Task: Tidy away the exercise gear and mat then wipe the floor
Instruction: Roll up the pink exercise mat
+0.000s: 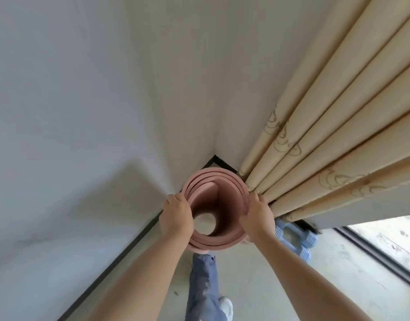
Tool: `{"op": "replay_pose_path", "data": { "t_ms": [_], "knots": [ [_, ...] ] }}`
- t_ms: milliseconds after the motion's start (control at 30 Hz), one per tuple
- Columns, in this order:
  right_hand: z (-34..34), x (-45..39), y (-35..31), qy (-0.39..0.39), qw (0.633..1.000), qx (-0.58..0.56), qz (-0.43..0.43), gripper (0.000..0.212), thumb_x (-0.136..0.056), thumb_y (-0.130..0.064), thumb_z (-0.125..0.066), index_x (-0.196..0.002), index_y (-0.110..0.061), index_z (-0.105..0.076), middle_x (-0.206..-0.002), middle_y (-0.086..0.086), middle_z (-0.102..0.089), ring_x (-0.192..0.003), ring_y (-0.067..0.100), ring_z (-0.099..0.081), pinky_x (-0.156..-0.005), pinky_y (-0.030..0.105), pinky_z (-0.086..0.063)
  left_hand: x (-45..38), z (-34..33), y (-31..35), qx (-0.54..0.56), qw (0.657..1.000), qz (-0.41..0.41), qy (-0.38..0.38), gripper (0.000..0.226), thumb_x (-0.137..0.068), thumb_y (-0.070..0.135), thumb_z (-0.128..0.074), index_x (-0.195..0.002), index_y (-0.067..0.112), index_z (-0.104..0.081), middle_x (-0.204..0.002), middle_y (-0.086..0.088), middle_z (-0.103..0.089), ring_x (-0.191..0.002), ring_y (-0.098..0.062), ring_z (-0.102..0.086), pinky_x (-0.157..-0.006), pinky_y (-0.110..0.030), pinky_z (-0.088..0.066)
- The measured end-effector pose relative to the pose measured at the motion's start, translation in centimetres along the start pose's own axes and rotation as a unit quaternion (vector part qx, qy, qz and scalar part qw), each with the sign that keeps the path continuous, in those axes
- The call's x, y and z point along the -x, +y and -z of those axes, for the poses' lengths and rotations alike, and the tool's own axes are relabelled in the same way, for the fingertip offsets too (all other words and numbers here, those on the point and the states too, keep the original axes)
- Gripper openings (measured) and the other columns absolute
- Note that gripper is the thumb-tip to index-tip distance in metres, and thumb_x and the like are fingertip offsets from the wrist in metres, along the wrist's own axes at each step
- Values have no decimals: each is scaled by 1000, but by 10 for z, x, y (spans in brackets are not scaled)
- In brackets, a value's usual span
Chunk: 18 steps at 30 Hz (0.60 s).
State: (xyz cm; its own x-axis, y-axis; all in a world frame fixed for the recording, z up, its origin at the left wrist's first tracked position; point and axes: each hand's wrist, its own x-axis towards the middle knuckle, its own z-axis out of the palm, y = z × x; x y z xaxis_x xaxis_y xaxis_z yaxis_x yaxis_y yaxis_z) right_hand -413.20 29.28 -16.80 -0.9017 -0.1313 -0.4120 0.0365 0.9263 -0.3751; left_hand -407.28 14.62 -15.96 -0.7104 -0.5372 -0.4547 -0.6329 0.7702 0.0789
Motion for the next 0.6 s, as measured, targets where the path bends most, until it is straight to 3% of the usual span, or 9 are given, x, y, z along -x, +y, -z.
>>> {"op": "replay_pose_path", "data": {
  "t_ms": [100, 267, 333, 467, 533, 600],
  "knots": [
    [0, -63, -9, -9, 999, 27, 26, 32, -86, -6, -48, -118, -4, -47, -121, 13, -49, -95, 29, -54, -68, 26, -30, -66, 1, 22, 31, 999, 11, -16, 35, -96, 11, -46, -129, 3, -40, -131, -13, -47, -119, -23, -48, -90, -27, -49],
    [-17, -160, -12, -23, 999, 39, 6, 29, -89, -12, -48, -118, -11, -48, -122, 10, -47, -93, 25, -52, -71, 28, -42, -161, -14, 55, 61, 996, 21, -58, 36, -96, 15, -46, -131, 5, -40, -131, -12, -47, -119, -23, -47, -91, -27, -49],
    [-27, -196, -11, -22, 999, 36, -3, 25, -90, -12, -48, -114, -11, -50, -119, 9, -49, -88, 18, -46, -71, 26, -39, -194, -22, 67, 68, 995, 27, -70, 35, -97, 13, -43, -131, 4, -38, -132, -13, -44, -120, -24, -45, -93, -28, -48],
    [-33, -256, -7, -14, 996, 79, 42, 31, -88, -9, -50, -120, -9, -51, -119, 9, -52, -100, 22, -51, -73, 22, -36, -246, -32, 92, 59, 996, 6, -68, 37, -99, 13, -36, -134, 1, -33, -135, -15, -39, -124, -25, -41, -95, -28, -46],
    [-27, -278, -9, -7, 994, 93, 62, 30, -86, -4, -52, -116, -3, -53, -116, 14, -54, -101, 28, -53, -69, 23, -32, -267, -29, 102, 61, 997, -4, -47, 37, -100, 13, -33, -134, -1, -34, -135, -16, -40, -123, -26, -42, -93, -27, -46],
    [-18, -293, -12, 24, 992, 92, 77, 20, -78, 6, -54, -97, 4, -58, -99, 21, -59, -85, 36, -58, -52, 22, -27, -277, -23, 109, 63, 998, -7, -27, 36, -100, 13, -33, -132, -1, -35, -134, -16, -42, -122, -26, -43, -91, -27, -47]
  ]
}}
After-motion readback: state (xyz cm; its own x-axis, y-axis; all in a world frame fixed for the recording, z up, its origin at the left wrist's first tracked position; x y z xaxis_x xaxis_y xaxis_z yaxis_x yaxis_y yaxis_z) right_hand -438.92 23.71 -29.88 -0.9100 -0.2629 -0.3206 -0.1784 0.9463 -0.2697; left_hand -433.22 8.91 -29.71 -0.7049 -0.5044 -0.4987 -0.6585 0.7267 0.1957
